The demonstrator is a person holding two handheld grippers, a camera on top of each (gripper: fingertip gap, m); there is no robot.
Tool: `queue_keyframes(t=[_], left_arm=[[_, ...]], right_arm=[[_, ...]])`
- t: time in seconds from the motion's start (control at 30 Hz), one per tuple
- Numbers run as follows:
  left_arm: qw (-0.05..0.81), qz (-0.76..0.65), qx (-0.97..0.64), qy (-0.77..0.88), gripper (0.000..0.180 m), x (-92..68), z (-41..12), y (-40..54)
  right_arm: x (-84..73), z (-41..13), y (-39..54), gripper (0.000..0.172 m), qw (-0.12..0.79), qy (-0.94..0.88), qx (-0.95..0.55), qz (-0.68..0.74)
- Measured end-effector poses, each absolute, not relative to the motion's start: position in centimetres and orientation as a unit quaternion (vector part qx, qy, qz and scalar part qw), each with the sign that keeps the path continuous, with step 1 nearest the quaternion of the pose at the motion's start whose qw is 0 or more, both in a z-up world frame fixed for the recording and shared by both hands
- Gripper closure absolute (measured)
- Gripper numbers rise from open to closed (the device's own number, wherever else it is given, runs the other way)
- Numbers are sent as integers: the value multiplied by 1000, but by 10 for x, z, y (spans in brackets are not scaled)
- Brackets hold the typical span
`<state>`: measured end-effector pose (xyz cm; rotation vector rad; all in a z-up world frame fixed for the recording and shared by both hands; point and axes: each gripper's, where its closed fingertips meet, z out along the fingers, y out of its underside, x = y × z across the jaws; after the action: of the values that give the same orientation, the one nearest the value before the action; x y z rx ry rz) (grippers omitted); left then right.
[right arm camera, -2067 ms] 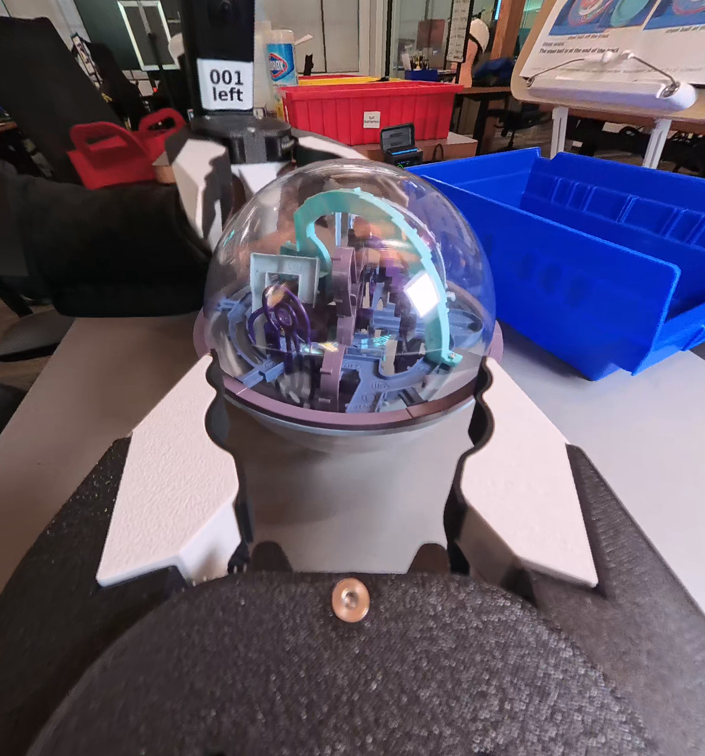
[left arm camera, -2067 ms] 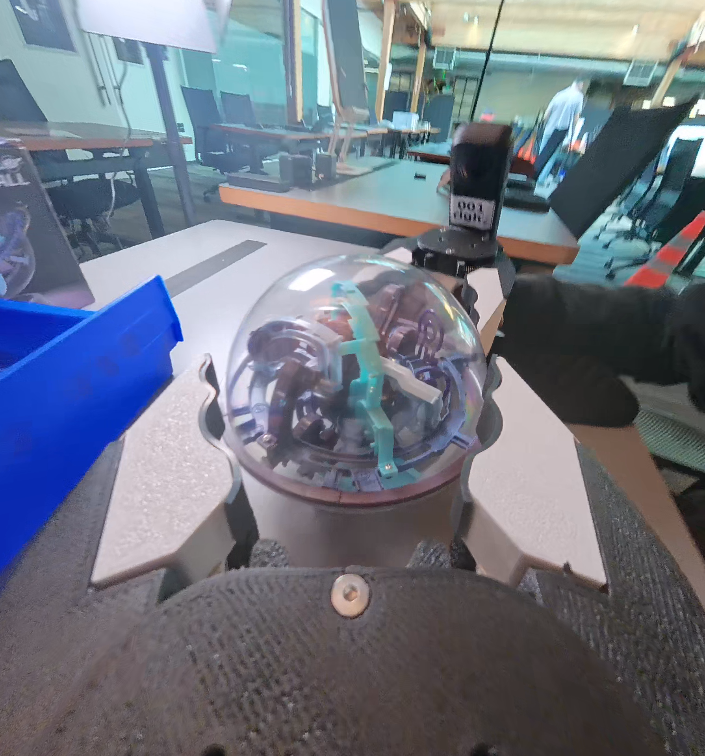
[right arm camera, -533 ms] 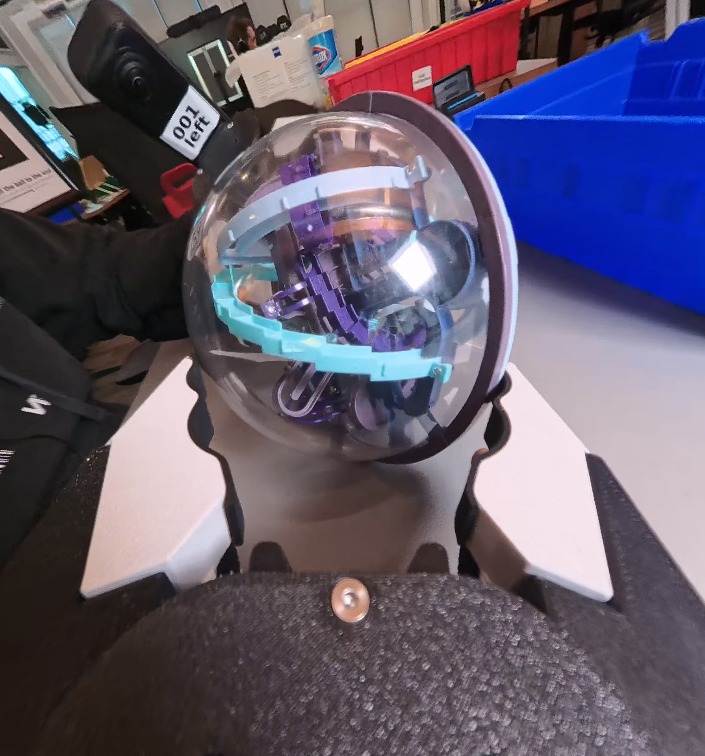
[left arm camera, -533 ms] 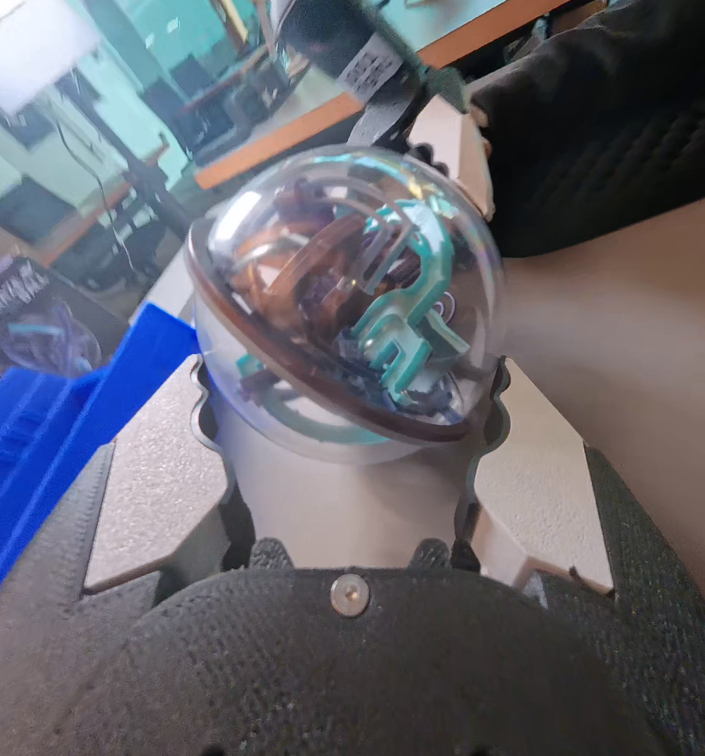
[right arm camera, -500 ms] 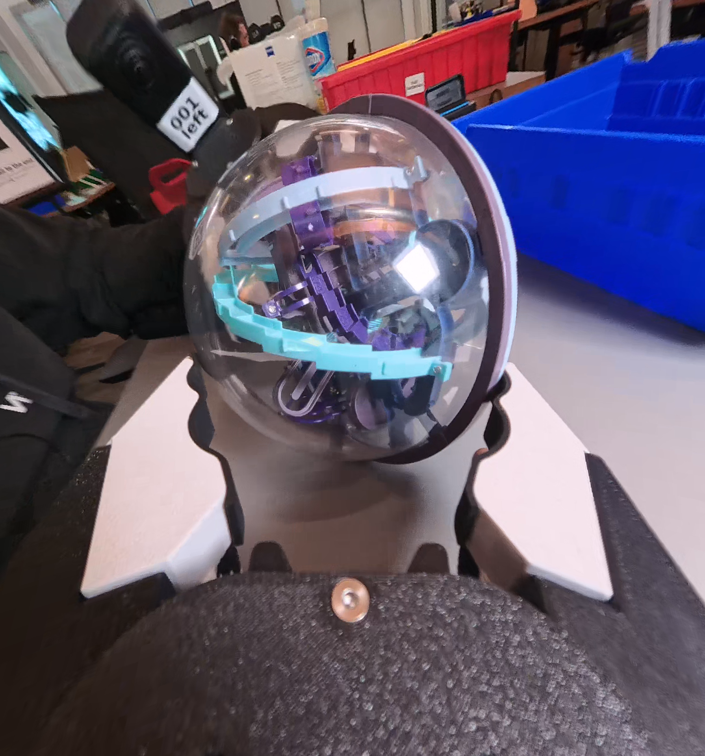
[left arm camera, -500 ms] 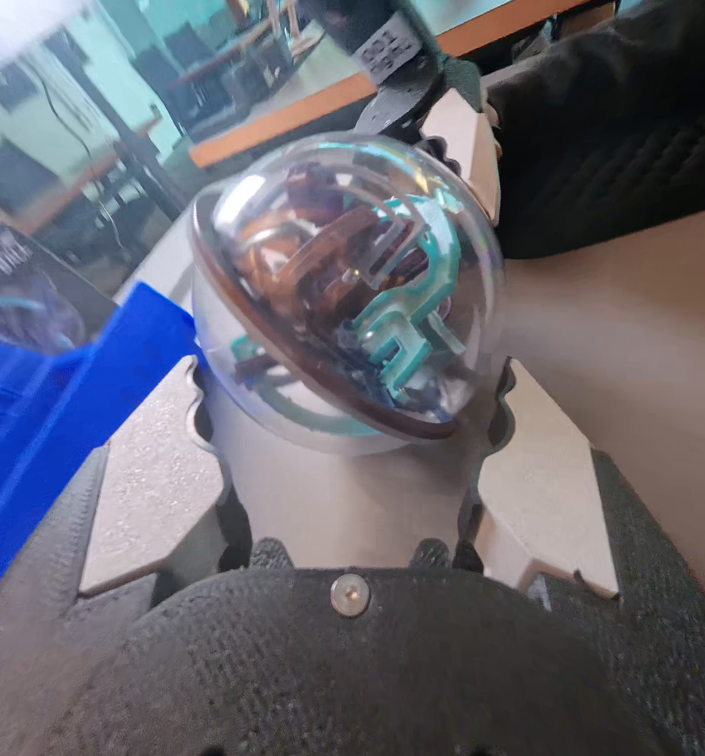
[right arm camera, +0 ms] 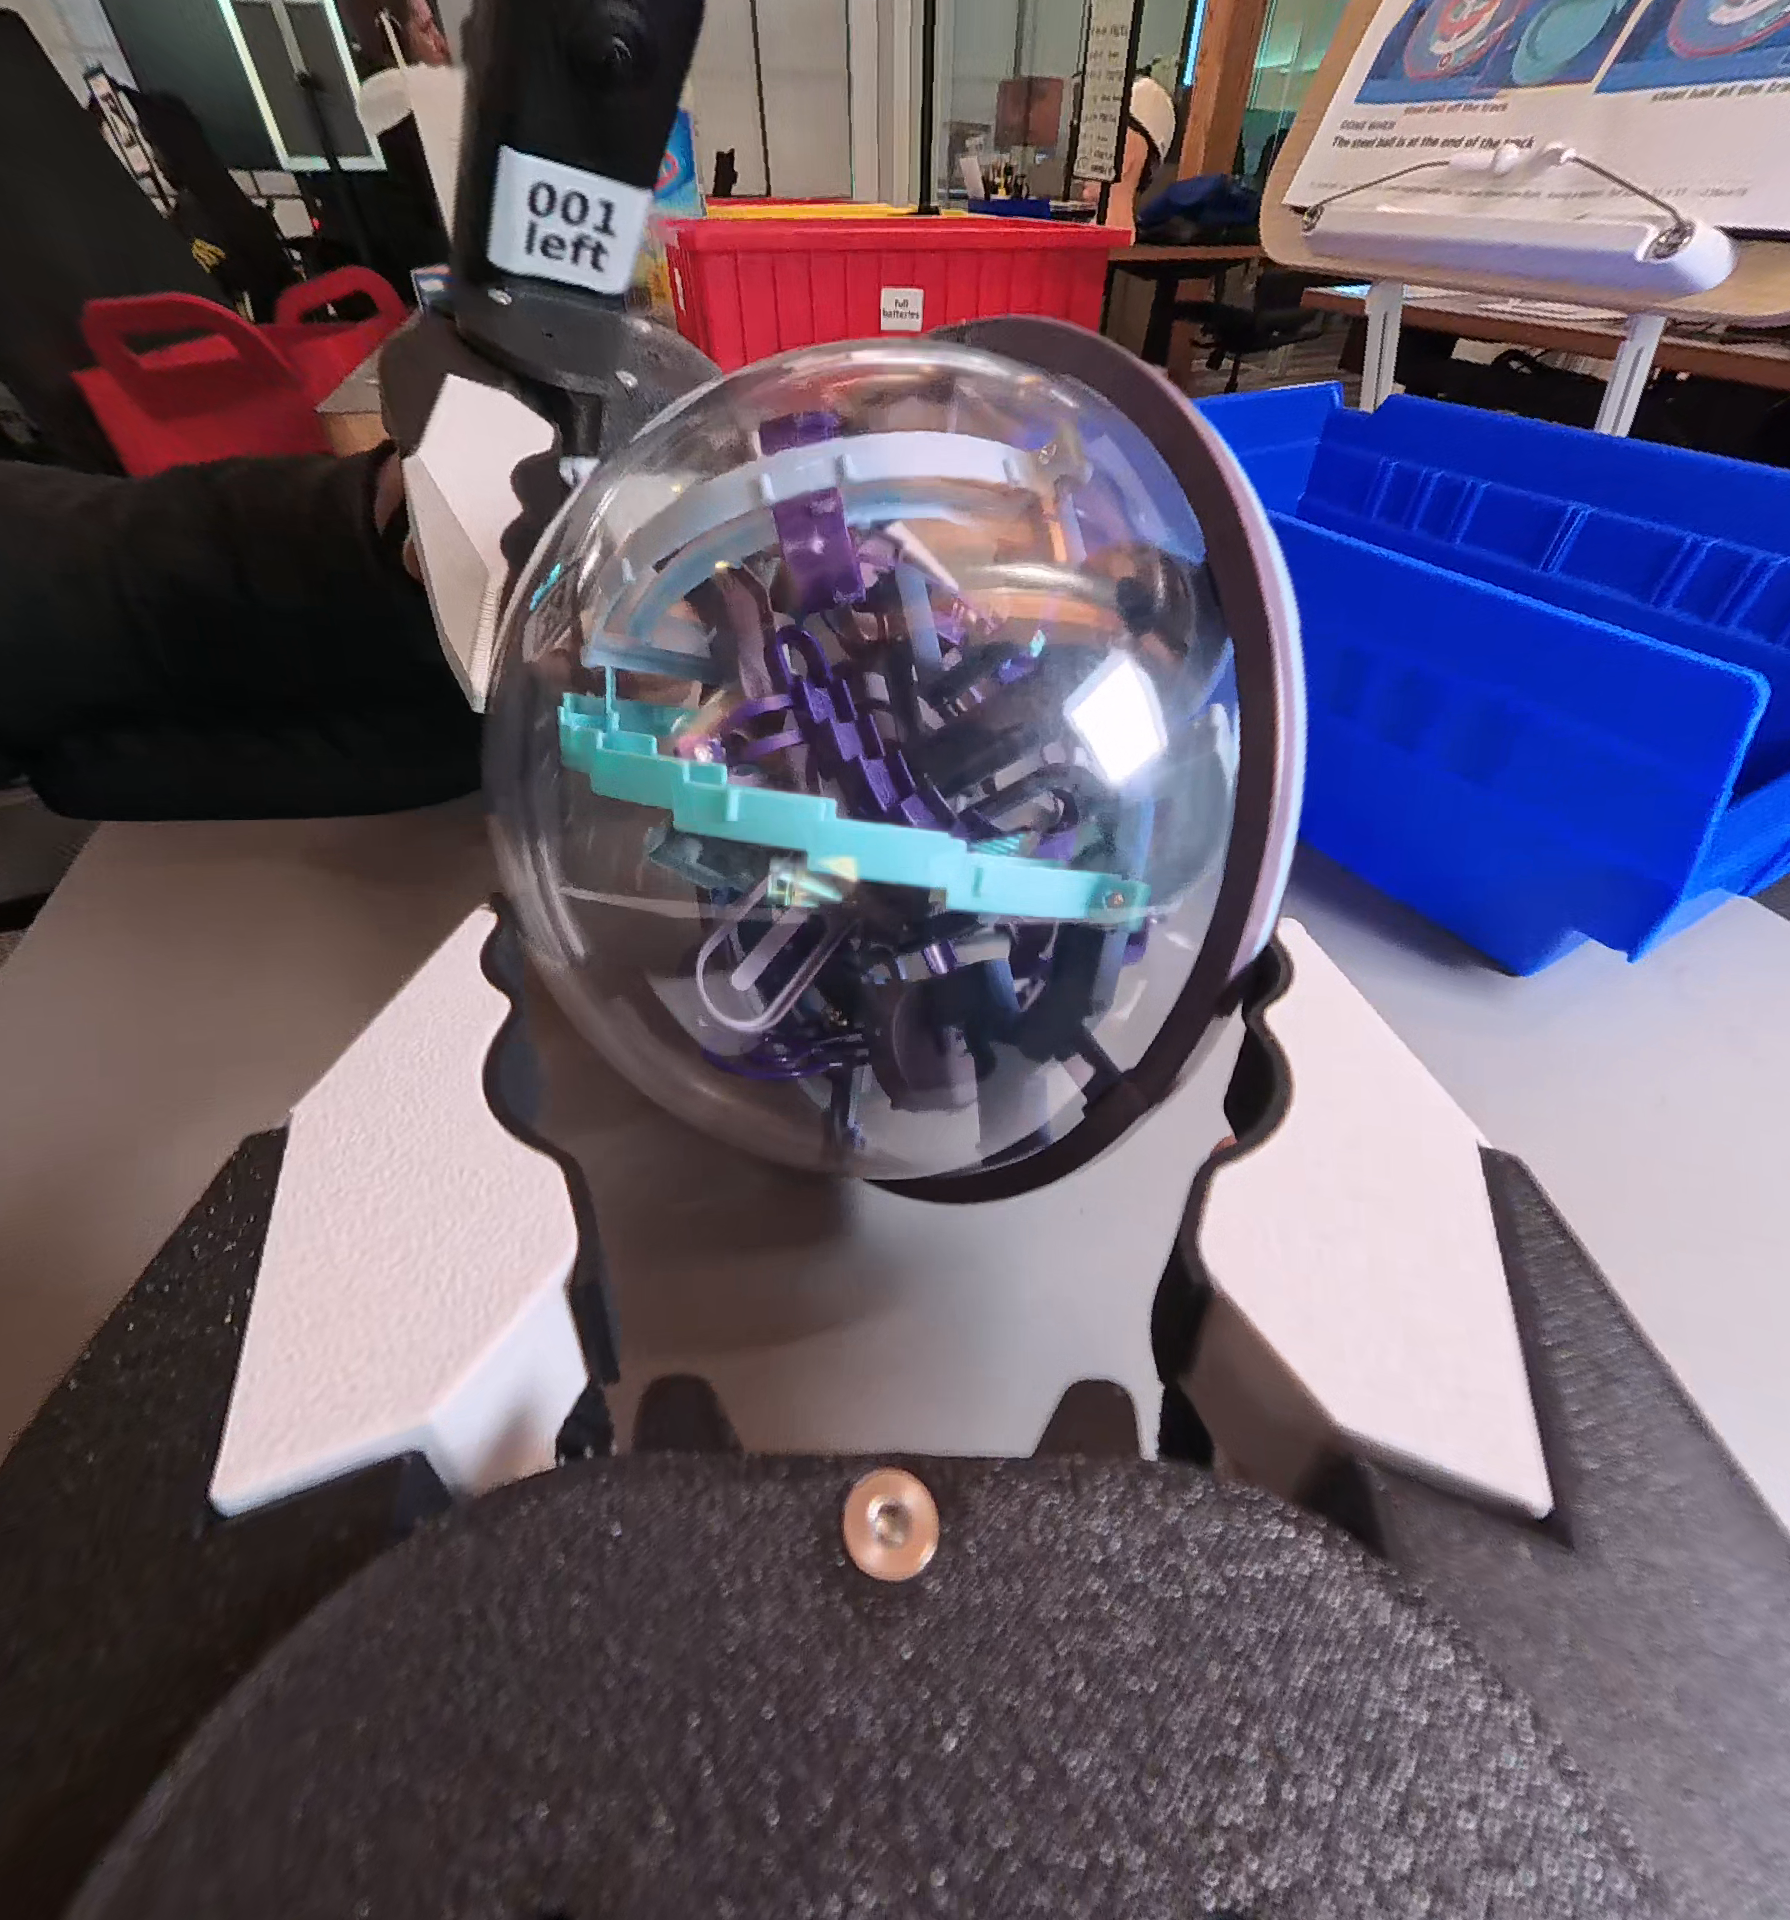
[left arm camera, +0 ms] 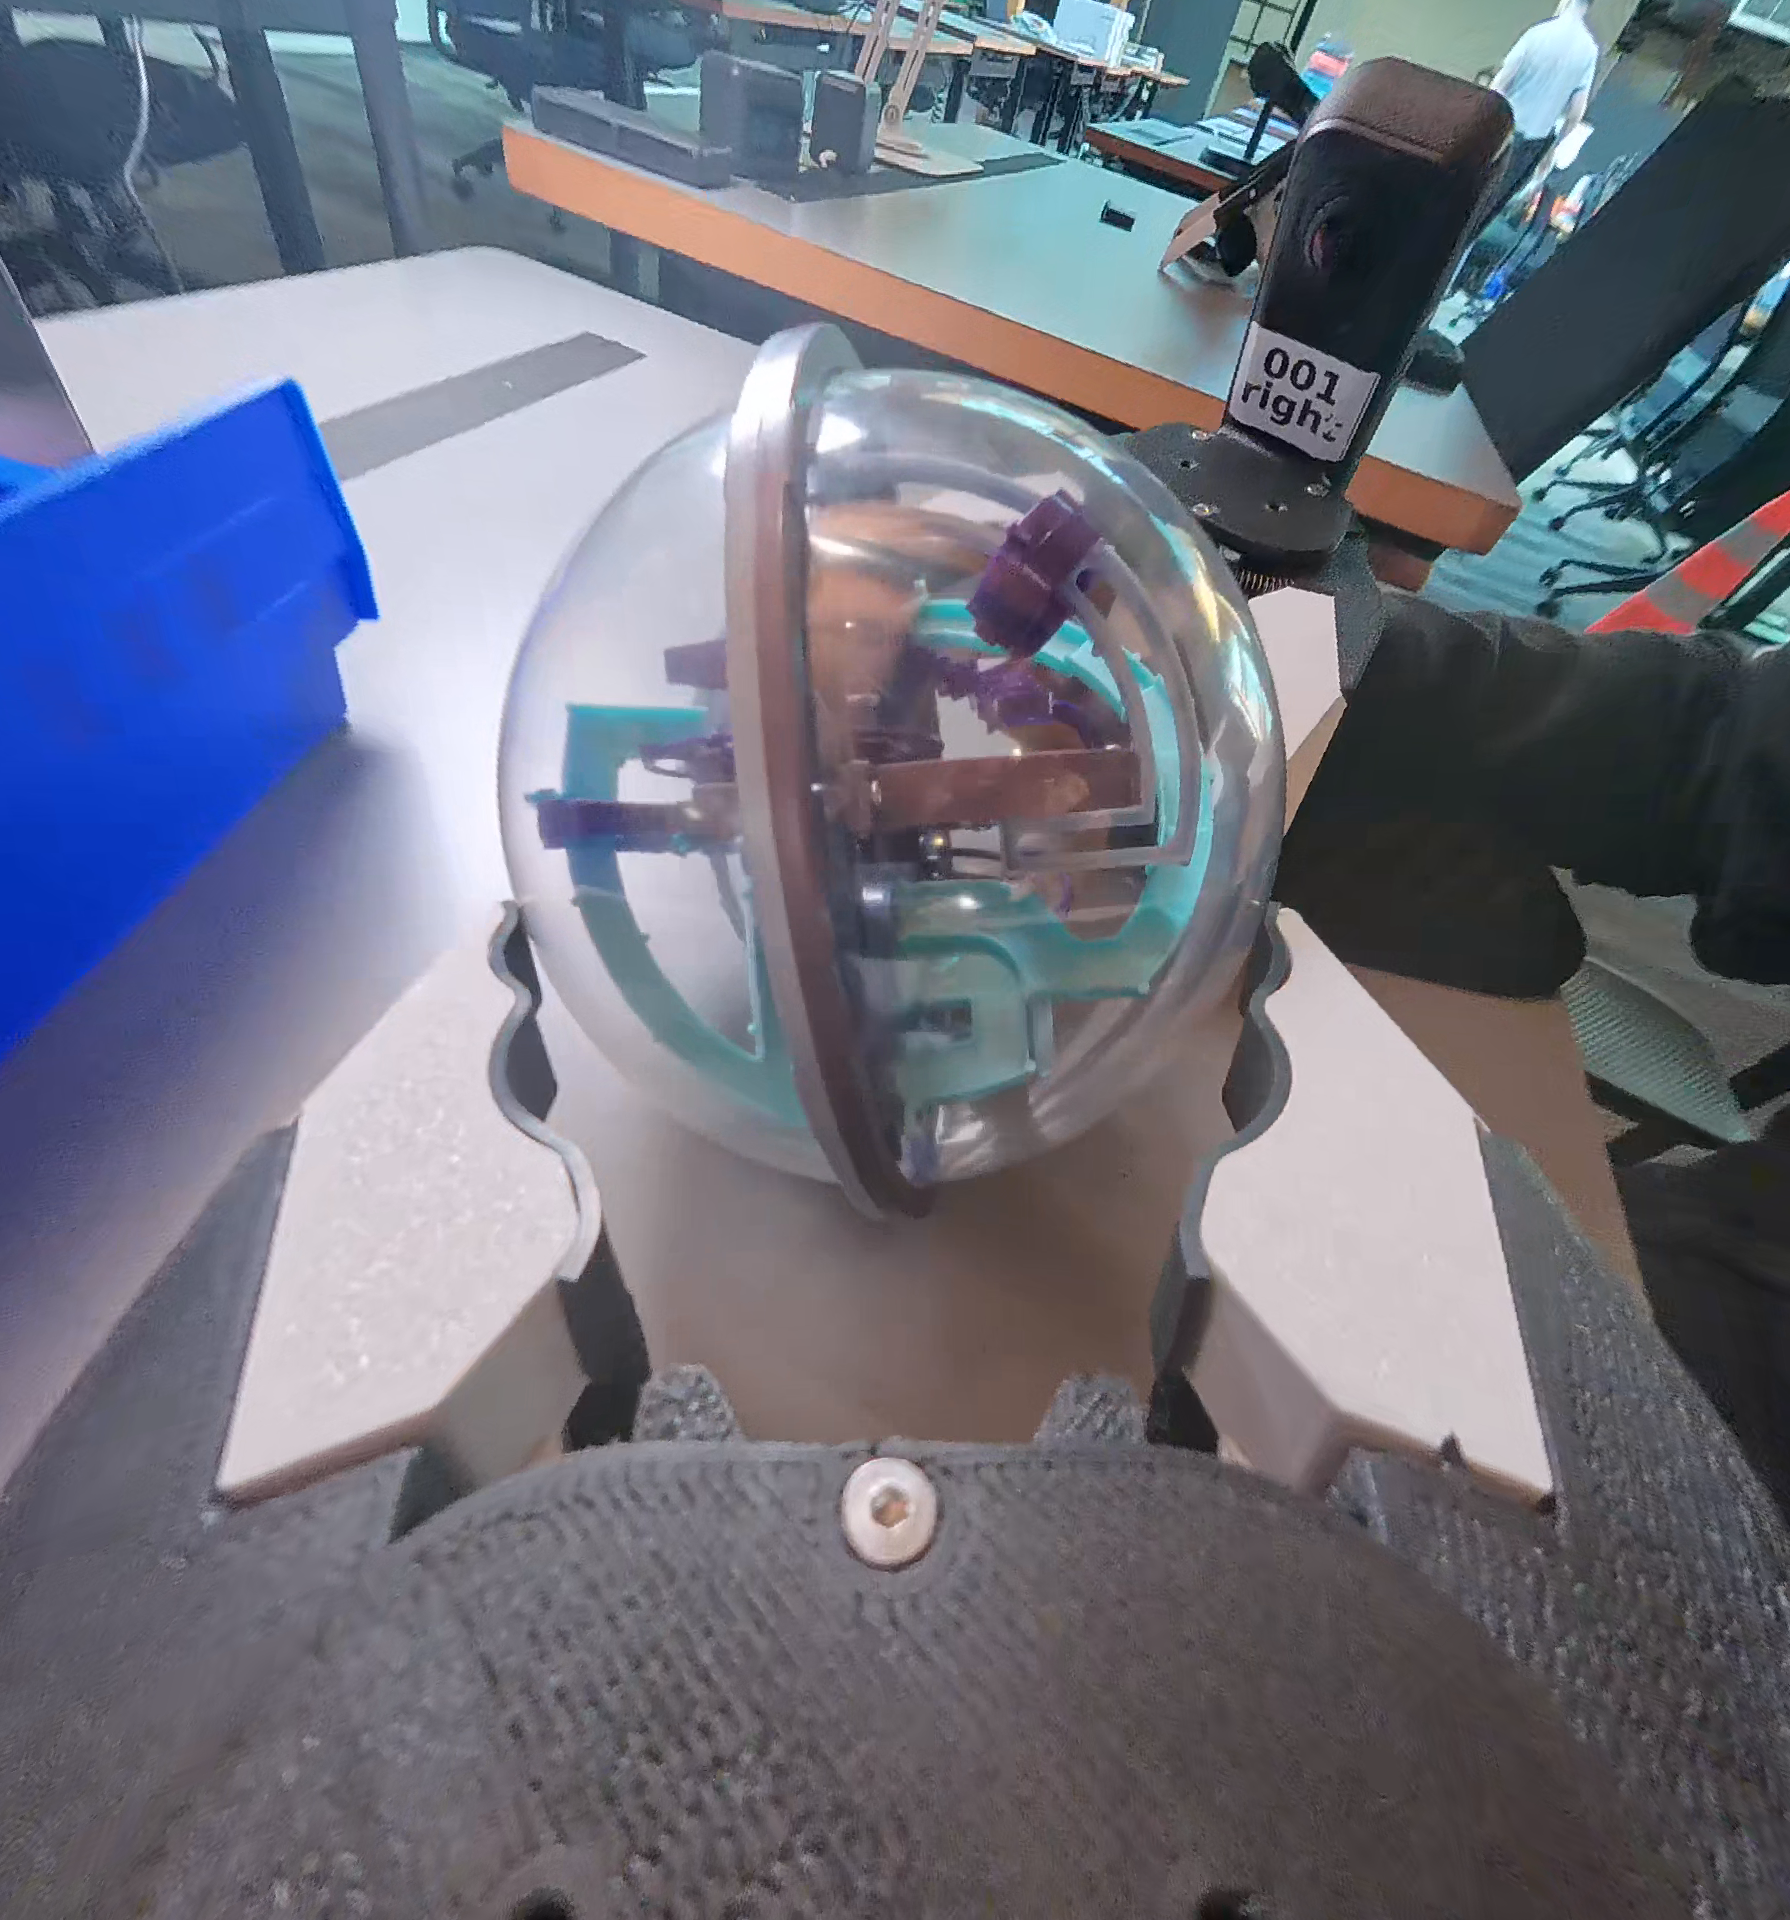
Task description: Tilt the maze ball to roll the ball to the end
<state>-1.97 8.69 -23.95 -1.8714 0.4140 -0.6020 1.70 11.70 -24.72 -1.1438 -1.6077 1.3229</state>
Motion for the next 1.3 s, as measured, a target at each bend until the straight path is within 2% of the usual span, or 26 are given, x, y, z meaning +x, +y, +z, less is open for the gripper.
queue_keyframes(t=[0.57,1.3], left_arm=[[596,-130,-732,303,50,-15,-220,79],[606,-119,-716,326,51,-15,-221,75]], right_arm=[[20,-261,111,46,368,-668,-435,479],[21,-257,108,46,363,-659,-431,498]])
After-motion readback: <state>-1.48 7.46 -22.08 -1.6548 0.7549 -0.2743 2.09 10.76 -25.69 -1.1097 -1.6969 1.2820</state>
